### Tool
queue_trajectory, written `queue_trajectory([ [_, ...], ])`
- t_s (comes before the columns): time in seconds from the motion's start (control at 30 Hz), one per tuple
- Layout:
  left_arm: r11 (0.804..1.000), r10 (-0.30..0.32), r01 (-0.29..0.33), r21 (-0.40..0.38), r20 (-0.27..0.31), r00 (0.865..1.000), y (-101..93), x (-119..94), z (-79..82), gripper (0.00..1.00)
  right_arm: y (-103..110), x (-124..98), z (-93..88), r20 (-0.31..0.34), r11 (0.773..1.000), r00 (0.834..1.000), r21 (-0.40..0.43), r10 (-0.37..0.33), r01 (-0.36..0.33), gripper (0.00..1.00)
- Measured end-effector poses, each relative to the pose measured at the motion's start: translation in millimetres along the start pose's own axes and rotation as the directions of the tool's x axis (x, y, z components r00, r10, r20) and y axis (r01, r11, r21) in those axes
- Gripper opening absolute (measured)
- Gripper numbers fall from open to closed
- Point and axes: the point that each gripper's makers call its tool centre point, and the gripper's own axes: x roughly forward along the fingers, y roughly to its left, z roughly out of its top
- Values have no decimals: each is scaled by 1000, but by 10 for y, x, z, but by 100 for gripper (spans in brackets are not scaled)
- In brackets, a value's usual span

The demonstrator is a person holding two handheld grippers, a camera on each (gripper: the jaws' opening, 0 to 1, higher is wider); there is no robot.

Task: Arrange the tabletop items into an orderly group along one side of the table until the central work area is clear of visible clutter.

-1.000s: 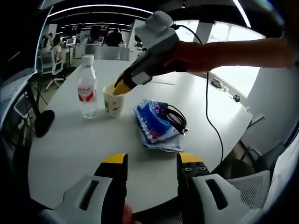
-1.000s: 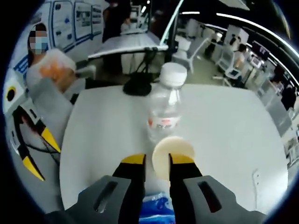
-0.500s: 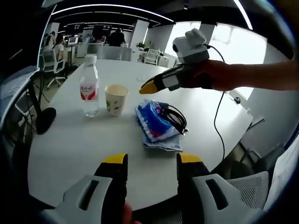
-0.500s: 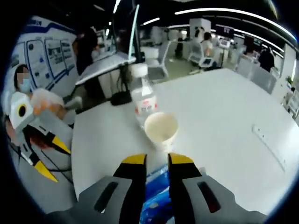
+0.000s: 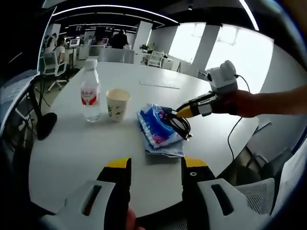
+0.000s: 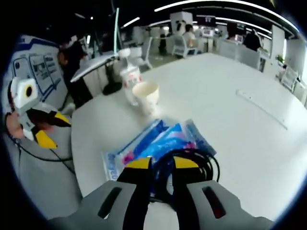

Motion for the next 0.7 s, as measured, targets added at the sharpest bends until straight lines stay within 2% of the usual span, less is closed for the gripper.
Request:
queue_trajectory([
  [0.1,1000,-4,4,6,3,1000,-30,18,32,41,-87,-128,-151,11,998,999,60,-34,34,14],
  [0.3,1000,-16,15,13,13,1000,-85,68,100,41,-152,-293,-440,-16,991,997,111,-71,72,13],
  [0.7,999,-22,21,33,8,1000,-144,74,146,41,-273,-481,-567,38,960,989,251,-140,126,14],
])
